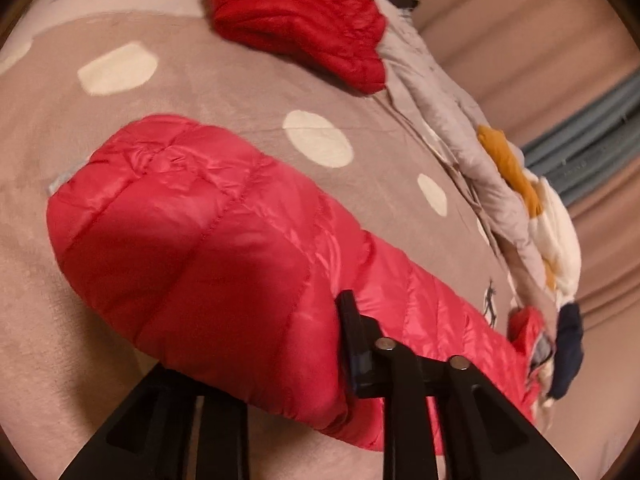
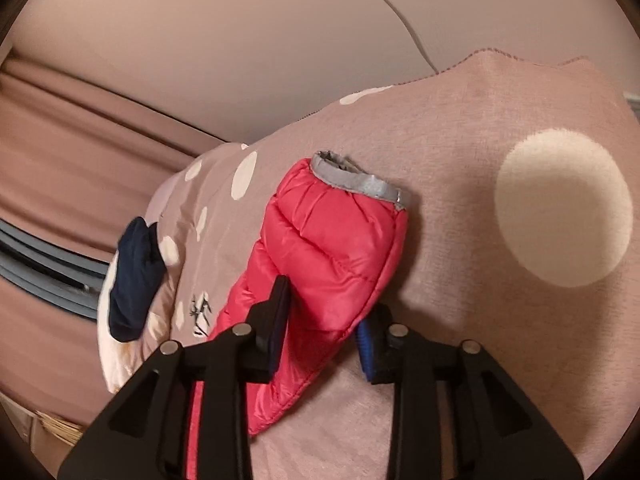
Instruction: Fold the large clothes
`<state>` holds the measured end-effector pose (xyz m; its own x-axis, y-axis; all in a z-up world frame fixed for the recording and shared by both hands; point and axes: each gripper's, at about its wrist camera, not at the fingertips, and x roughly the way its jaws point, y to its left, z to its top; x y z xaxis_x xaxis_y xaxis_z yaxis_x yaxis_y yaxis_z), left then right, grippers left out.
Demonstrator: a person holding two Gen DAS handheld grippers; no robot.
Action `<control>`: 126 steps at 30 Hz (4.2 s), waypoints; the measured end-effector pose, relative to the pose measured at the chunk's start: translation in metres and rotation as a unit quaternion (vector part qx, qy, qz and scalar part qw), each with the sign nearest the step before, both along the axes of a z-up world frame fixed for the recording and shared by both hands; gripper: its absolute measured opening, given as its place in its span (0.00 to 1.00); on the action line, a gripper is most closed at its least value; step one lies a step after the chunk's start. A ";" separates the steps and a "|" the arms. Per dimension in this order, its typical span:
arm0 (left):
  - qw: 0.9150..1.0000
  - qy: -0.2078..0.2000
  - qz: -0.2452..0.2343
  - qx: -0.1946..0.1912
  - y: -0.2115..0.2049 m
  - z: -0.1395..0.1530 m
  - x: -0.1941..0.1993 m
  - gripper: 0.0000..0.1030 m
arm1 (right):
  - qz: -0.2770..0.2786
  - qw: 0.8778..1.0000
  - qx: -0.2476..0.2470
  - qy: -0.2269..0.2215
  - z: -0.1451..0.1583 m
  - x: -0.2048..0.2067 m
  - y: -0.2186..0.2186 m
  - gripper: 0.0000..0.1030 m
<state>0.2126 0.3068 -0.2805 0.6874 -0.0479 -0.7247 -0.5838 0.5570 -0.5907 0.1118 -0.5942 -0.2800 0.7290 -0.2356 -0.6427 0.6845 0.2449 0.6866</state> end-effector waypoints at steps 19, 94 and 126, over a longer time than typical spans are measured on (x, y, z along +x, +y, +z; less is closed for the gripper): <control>0.974 0.031 0.051 0.219 -0.022 0.048 0.011 0.18 | 0.294 0.917 -0.268 -0.032 0.168 0.161 0.262 0.10; 0.897 -0.115 -0.379 0.194 -0.402 0.144 0.022 0.75 | 0.172 0.914 -0.301 0.211 0.120 0.018 0.175 0.74; 0.940 -0.037 -0.170 0.295 -0.251 0.095 0.033 0.72 | 0.374 0.835 -0.339 0.222 0.055 0.186 0.292 0.26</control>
<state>0.2452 0.0559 -0.1853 0.7540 0.1213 -0.6456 -0.2826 0.9471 -0.1520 0.2975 -0.3018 -0.2249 0.5607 -0.2406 -0.7923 0.3169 0.9464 -0.0632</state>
